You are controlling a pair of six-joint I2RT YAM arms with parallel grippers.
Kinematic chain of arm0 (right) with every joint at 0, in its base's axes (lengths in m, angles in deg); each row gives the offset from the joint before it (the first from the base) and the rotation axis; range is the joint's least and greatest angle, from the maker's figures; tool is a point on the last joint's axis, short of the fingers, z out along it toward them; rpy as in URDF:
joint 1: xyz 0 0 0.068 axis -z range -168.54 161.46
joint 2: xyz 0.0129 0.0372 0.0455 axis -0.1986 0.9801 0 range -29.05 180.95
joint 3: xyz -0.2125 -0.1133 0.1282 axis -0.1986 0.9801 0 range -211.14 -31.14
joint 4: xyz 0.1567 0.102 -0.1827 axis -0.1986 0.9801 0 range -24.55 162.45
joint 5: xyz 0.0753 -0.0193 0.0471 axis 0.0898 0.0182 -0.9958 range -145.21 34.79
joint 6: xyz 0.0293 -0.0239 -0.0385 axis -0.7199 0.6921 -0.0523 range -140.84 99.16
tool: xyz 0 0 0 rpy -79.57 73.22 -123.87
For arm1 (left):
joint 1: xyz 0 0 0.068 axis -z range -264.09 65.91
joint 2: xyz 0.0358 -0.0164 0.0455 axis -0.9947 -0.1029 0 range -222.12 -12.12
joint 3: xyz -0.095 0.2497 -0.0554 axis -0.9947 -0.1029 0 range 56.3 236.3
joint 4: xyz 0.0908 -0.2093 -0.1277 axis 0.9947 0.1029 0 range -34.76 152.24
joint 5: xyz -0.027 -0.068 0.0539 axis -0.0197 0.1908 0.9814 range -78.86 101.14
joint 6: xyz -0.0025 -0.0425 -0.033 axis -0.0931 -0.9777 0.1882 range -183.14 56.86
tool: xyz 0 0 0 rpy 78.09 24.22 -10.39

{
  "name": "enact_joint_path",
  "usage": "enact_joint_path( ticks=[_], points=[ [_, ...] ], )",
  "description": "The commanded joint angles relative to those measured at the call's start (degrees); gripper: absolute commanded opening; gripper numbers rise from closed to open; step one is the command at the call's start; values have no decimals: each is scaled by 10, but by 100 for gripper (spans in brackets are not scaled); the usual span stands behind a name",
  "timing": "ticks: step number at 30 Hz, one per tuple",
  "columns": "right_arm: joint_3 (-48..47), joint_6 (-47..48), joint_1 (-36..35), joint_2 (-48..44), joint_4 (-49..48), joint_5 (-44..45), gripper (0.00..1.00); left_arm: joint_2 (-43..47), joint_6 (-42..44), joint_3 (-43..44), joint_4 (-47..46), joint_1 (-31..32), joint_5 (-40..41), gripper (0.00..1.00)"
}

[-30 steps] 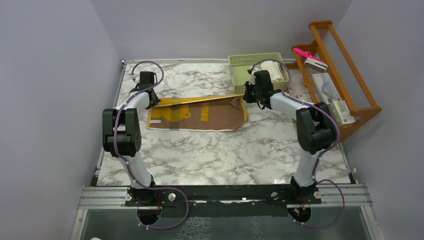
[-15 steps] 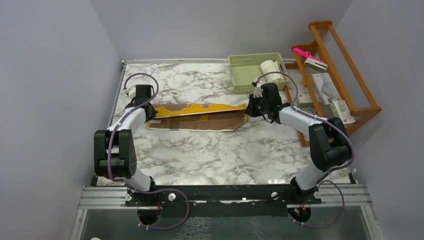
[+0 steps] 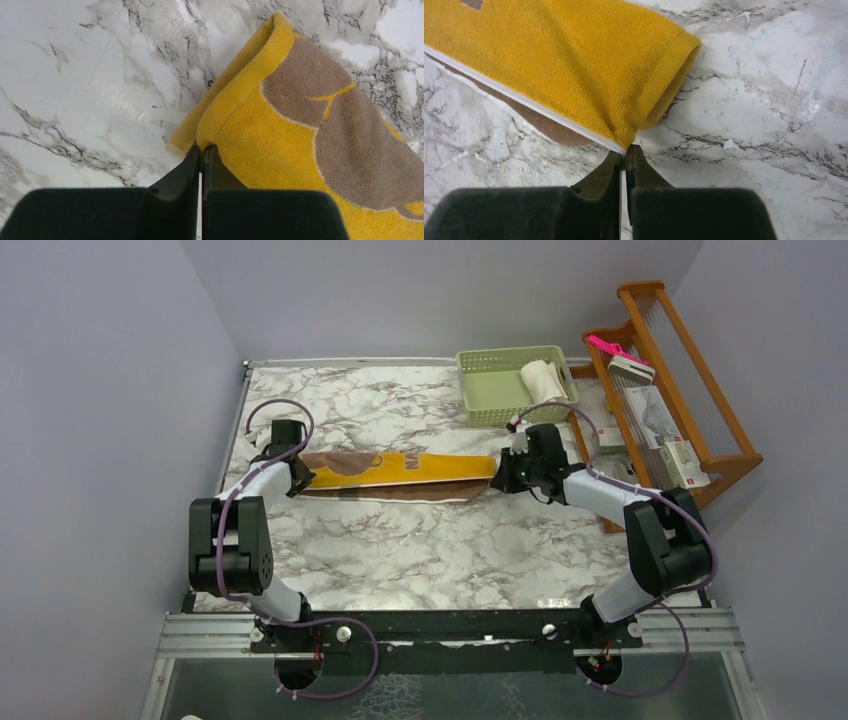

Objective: Roll the towels
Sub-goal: Fold the towel at the center of the board.

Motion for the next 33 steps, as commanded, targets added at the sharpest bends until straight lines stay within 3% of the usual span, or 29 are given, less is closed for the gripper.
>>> enact_joint_path(
  ticks=[1,4,8,10,13,17,18,19,20,25,33],
  points=[
    [20,0,8,-19,-10,15,1,22,-6,-17,3,-21,42,0],
    [28,-2,8,-20,-16,6,1,27,-21,-37,4,-21,38,0],
    [39,2,8,-26,-25,-14,47,24,-35,-60,-4,-21,11,2],
    [49,-5,8,-45,-42,-23,64,19,-40,-61,-1,-22,-14,18],
    [69,-17,8,-96,-71,-40,82,25,-47,-56,7,-22,-29,37],
    [99,-22,8,-172,-115,-58,89,65,-28,-30,31,-22,-45,58],
    [104,-25,8,-182,-124,-62,90,78,-16,-20,36,-22,-53,68],
    [108,-27,9,-190,-132,-67,90,90,-1,-9,40,-22,-63,92],
    [110,-29,9,-193,-138,-74,91,98,21,2,41,-23,-74,98],
    [98,-54,9,-171,-154,-101,90,68,117,58,57,-48,-113,97],
    [55,-60,9,-138,-153,-138,90,-28,225,96,52,-119,-266,75]
  ],
)
